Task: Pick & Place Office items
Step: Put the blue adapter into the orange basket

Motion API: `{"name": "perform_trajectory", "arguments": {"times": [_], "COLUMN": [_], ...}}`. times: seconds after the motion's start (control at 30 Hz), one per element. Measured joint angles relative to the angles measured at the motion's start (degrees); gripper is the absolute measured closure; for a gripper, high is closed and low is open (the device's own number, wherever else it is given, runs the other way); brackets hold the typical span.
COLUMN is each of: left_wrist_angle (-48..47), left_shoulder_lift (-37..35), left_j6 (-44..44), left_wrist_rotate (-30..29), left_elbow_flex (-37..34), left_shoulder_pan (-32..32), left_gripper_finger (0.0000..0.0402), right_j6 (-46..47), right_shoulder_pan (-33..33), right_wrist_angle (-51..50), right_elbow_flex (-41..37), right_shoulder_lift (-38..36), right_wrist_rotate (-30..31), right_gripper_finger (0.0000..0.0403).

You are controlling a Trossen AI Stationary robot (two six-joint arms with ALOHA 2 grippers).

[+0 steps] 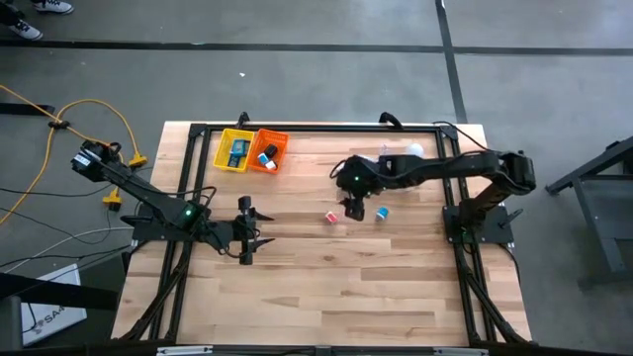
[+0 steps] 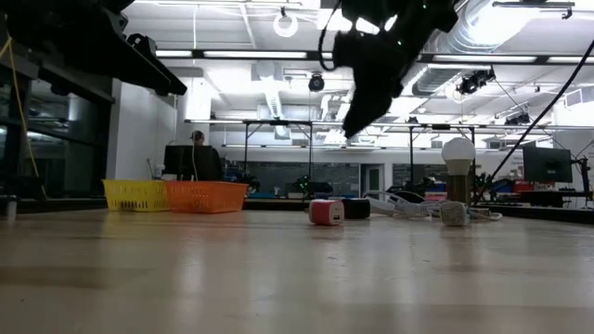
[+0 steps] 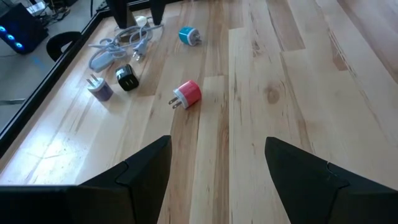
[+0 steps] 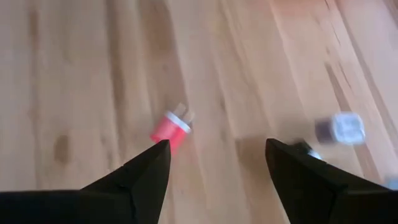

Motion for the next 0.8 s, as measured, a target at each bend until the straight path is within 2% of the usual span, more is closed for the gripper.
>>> {"name": "perform_trajectory", "arguments": {"times": [0.17,0.5,0.8], "left_wrist_angle": [0.0,0.0,0.0], "left_shoulder_lift": [0.0,0.0,0.0], "left_j6": [0.0,0.0,0.0], "left_wrist_rotate": [0.0,0.0,0.0], "left_elbow_flex": [0.0,0.0,0.0], "left_shoulder_pan": [0.0,0.0,0.0], "left_gripper_finger": [0.0152,0.0152,0.0152], "right_j6": [-0.5,-19.2,-28.2], "right_shoulder_pan": [-2.5,-2.8,-4.6], "right_wrist_angle": [-4.5,-12.1,-19.7], "right_elbow_flex": [0.0,0.0,0.0], "right_shoulder_lift": [0.0,0.0,0.0], "right_wrist_rotate": [-0.1,-6.4,-11.1], "right_gripper_finger": [0.0152,0.0152,0.0152]}}
